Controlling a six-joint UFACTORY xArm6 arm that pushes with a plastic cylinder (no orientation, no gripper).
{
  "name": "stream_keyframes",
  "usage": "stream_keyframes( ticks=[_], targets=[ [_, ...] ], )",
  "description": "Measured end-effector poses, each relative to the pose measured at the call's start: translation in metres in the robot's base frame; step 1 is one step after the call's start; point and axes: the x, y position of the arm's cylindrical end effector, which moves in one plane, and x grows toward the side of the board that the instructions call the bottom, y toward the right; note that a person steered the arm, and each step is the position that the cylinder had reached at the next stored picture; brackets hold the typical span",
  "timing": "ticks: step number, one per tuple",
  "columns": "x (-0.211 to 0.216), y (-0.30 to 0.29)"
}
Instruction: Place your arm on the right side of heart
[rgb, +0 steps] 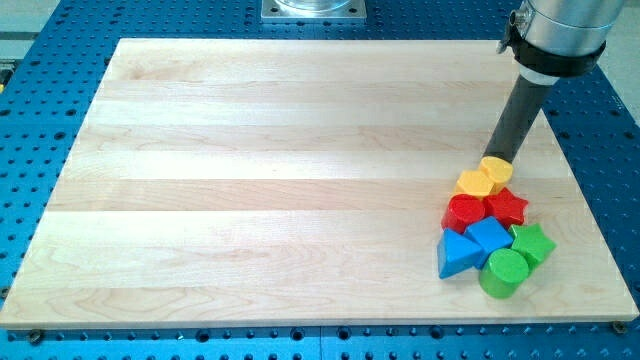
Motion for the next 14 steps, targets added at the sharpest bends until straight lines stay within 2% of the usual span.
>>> stream_keyframes(
  ticks=[5, 6, 14],
  targets=[
    [-0.002, -0.003],
    [-0.017, -0.006],
    [-0.044, -0.009]
  ],
)
